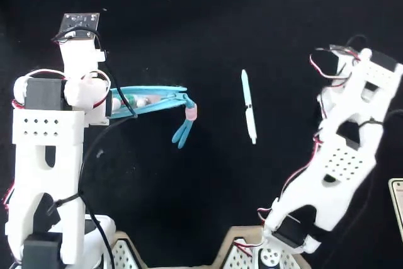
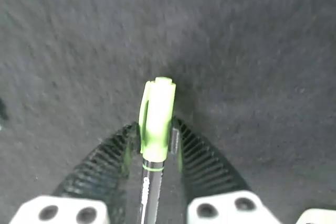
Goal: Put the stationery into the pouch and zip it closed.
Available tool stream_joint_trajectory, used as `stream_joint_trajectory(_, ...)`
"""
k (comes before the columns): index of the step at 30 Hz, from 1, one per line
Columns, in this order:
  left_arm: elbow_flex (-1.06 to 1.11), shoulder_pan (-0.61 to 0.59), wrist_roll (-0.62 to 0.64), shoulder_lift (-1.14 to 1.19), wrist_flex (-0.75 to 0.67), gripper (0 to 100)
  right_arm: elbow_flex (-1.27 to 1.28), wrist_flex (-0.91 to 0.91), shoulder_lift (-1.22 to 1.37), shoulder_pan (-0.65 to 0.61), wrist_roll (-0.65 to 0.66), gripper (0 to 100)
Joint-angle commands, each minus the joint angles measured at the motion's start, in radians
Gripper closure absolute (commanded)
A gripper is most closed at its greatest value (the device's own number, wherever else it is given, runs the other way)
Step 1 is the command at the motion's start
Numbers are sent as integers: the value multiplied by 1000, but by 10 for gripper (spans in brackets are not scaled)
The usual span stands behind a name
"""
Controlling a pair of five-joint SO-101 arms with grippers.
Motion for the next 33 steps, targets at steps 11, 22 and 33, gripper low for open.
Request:
stream_joint_trajectory(11,4,10,2,3,-5,970,823,-485,-515,41,203,964)
stream_joint_trajectory(22,4,10,2,3,-3,970,791,-480,-483,28,253,852)
stream_joint_trajectory(33,4,10,2,3,-3,970,674,-377,-335,-43,247,994)
